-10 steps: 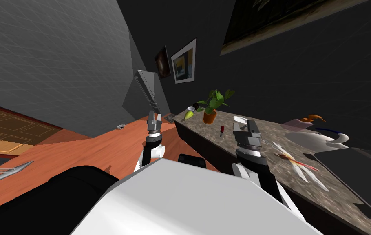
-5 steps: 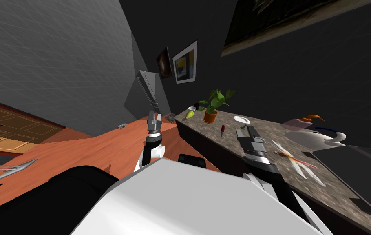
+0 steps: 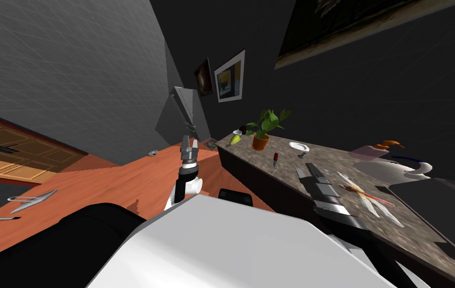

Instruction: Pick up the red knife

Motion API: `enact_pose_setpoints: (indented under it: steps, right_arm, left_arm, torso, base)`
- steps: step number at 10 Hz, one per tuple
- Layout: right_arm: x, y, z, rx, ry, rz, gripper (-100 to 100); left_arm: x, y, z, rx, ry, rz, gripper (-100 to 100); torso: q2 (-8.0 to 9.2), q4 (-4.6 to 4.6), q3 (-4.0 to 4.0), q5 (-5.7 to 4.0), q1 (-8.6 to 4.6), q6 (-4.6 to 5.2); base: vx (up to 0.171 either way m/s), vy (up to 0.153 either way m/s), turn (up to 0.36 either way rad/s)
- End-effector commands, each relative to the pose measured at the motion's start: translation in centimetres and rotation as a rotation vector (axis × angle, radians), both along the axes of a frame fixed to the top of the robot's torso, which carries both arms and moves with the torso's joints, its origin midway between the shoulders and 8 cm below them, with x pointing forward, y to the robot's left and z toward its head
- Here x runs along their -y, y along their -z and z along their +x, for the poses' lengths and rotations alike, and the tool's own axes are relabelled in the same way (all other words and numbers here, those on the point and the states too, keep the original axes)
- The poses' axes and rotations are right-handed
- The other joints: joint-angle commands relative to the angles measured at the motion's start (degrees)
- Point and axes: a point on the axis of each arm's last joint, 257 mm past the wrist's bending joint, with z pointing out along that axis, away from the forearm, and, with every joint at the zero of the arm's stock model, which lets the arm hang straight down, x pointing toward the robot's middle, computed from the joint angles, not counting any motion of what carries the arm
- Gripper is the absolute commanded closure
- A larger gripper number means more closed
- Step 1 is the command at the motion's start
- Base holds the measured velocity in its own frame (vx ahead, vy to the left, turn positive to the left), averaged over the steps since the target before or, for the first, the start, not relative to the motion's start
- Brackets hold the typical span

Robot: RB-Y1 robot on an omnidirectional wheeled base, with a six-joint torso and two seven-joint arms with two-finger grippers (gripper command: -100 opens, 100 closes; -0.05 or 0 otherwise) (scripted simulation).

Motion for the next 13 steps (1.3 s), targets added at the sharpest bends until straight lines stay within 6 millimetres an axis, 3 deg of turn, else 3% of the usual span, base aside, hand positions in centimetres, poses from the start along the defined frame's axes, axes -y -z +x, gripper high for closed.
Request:
enact_pose_setpoints:
  steps: [1,2,3,4,5,6,7,8,9,10,11,12,13]
  right_arm:
    - [1.9,2.1,-1.1,-0.080,0.017,-0.015,-100]
    - [1.8,2.2,-1.1,-0.087,0.010,-0.024,-100]
    - [3.6,3.9,-2.1,-0.155,0.029,-0.030,-100]
    - [3.5,3.8,-2.0,-0.158,0.021,-0.039,-100]
    - [5.2,5.4,-3.2,-0.226,0.041,-0.045,-100]
    - [5.1,5.3,-3.1,-0.229,0.031,-0.055,-100]
    - [6.9,6.8,-4.3,-0.297,0.052,-0.059,-100]
    - [6.8,6.8,-4.2,-0.301,0.041,-0.070,-100]
    - [8.5,8.2,-5.5,-0.369,0.063,-0.073,-100]
    - [8.4,8.1,-5.3,-0.373,0.051,-0.085,-100]
    - [10.1,9.5,-6.7,-0.441,0.072,-0.089,-100]
    - [10.0,9.4,-6.5,-0.445,0.061,-0.099,-100]
    - [11.7,10.7,-7.9,-0.512,0.083,-0.101,-100]
  left_arm:
    - [0.0,0.0,0.0,0.000,0.000,0.000,0]
    - [0.0,0.0,0.0,0.000,0.000,0.000,0]
    - [0.0,0.0,0.0,0.000,0.000,0.000,0]
    - [0.0,0.0,0.0,0.000,0.000,0.000,0]
    - [0.0,0.0,0.0,0.000,0.000,0.000,0]
    - [0.0,0.0,0.0,0.000,0.000,0.000,0]
    - [0.0,0.0,0.0,0.000,0.000,0.000,0]
    - [0.0,0.0,0.0,0.000,0.000,0.000,0]
    - [0.0,0.0,0.0,0.000,0.000,0.000,0]
    - [0.0,0.0,0.0,0.000,0.000,0.000,0]
    - [0.0,0.0,0.0,0.000,0.000,0.000,0]
    - [0.0,0.0,0.0,0.000,0.000,0.000,0]
    - [0.0,0.0,0.0,0.000,0.000,0.000,0]
  torso:
    - [0.00,0.00,0.00,0.00,0.00,0.00]
    - [-0.02,-0.01,-0.02,0.00,0.00,0.00]
    - [-0.06,-0.01,-0.03,-0.01,-0.02,0.00]
    - [-0.06,-0.02,-0.04,0.00,-0.02,0.00]
    - [-0.08,-0.02,-0.05,-0.01,-0.05,0.00]
    - [-0.08,-0.02,-0.05,0.00,-0.03,0.00]
    - [-0.10,-0.02,-0.06,-0.01,-0.04,0.00]
    - [-0.10,-0.02,-0.06,0.00,-0.03,-0.01]
    - [-0.11,-0.02,-0.06,-0.01,-0.04,0.00]
    - [-0.12,-0.03,-0.07,0.00,-0.02,0.00]
    - [-0.14,-0.03,-0.08,-0.01,-0.05,-0.01]
    - [-0.16,-0.04,-0.09,0.00,-0.03,-0.01]
    - [-0.16,-0.03,-0.09,-0.01,-0.05,0.00]
  base:
    - [-0.023,0.046,0.067]
    - [-0.018,0.035,0.022]
    - [-0.016,0.041,0.063]
    - [-0.014,0.030,0.028]
    - [-0.012,0.036,0.085]
    - [-0.013,0.032,0.029]
    - [-0.012,0.041,0.085]
    - [-0.008,0.032,0.038]
    - [-0.005,0.042,0.075]
    - [-0.001,0.029,0.048]
    - [0.004,0.037,0.119]
    - [0.001,0.030,0.051]
    - [0.007,0.038,0.122]
